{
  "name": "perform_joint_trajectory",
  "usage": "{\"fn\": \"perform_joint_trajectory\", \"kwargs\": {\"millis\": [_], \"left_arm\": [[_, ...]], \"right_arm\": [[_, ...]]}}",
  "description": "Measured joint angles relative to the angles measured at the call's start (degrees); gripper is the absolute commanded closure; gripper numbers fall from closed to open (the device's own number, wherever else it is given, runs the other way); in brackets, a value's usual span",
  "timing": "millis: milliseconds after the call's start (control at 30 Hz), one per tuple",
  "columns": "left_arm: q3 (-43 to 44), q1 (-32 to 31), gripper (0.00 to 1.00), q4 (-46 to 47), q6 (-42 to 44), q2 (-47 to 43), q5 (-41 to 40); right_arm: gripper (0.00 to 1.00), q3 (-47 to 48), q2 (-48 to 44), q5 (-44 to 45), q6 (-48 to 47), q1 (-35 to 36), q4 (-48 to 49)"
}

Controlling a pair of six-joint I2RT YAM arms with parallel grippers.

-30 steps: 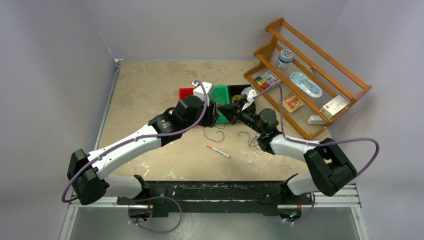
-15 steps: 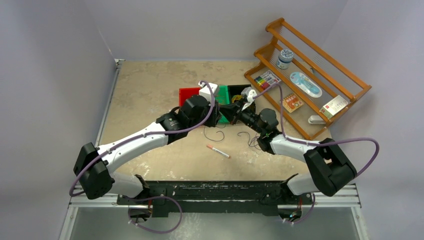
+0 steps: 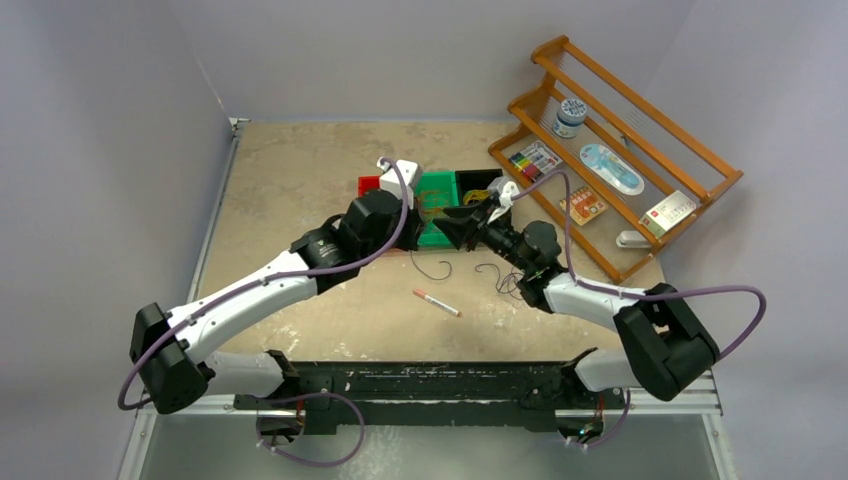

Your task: Untangle the cables

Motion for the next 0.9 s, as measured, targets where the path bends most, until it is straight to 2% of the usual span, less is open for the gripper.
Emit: {"fn": "perform_joint_trajectory", "kwargs": {"millis": [167, 567, 900], "left_arm": [[1.8, 0.0, 1.00, -1.4, 0.2, -2.7, -1.0], [2.6, 0.1, 1.00, -2.6, 0.2, -2.8, 1.1], [3.8, 0.1, 1.00, -2.6, 1.1, -0.2, 10.1]], "right_arm": [[0.46, 0.0, 0.0, -0.8, 0.0, 0.0, 0.9], [0.34, 1.3, 2.4, -4.5, 0.8, 0.0, 3.5], [0.31, 4.6, 8.7, -6.2, 3.3, 0.0, 8.2]]}}
